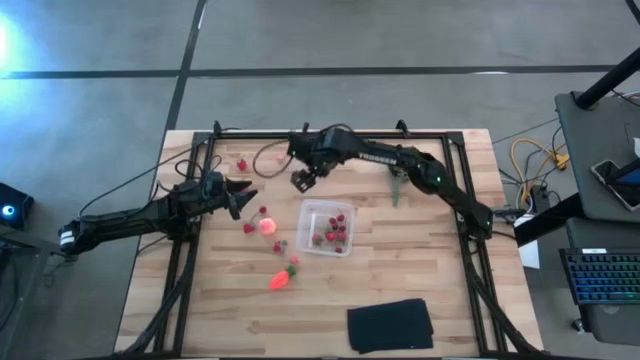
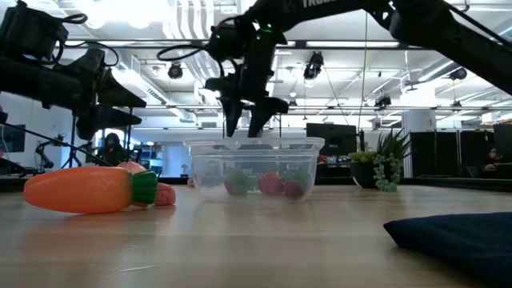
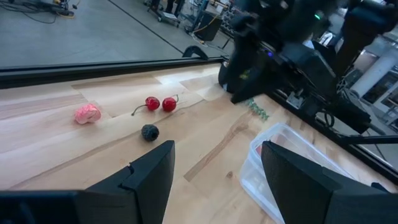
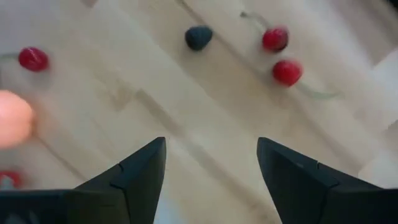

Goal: Pick and placing Produce into tupperware
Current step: Put the red cherry into the transparent bin

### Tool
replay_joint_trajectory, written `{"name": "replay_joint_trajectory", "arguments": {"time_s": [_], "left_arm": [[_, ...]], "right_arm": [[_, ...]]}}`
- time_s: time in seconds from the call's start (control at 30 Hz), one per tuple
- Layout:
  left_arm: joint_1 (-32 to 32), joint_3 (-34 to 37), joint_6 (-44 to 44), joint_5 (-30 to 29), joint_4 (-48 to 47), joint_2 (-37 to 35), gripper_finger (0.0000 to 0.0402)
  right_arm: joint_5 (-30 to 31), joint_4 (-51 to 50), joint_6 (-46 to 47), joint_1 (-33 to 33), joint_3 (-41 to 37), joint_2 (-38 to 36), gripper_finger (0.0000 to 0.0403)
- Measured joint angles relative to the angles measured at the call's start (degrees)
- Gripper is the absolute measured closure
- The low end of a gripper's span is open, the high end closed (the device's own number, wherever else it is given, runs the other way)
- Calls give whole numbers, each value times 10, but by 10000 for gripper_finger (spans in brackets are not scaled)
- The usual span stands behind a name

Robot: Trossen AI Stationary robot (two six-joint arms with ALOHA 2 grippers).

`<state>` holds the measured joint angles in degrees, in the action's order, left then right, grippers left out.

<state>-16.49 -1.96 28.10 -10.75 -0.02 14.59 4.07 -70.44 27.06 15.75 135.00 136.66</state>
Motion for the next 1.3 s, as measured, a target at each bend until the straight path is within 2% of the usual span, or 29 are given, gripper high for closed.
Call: {"name": "replay_joint_trajectory", "arguments": {"time_s": [0.1, 0.27, 0.47, 0.53, 0.63, 0.97, 1.3], "left_arm": [[0, 0, 0, 0, 0, 0, 175], [0, 0, 0, 0, 0, 0, 175], [0, 0, 0, 0, 0, 0, 175], [0, 0, 0, 0, 0, 0, 175], [0, 0, 0, 0, 0, 0, 175], [0, 0, 0, 0, 0, 0, 175], [0, 0, 0, 0, 0, 0, 175]], "right_arm": [[-17, 0, -94, 31, -1, 0, 158], [-11, 0, -253, 70, -1, 0, 158], [-25, -1, -451, 79, -7, 2, 158], [-25, 8, -488, 78, -20, 2, 158], [-26, 30, -489, 74, -49, 2, 158], [-26, 110, -406, 72, -120, 3, 159], [-26, 138, -405, 78, -167, 3, 159]]}}
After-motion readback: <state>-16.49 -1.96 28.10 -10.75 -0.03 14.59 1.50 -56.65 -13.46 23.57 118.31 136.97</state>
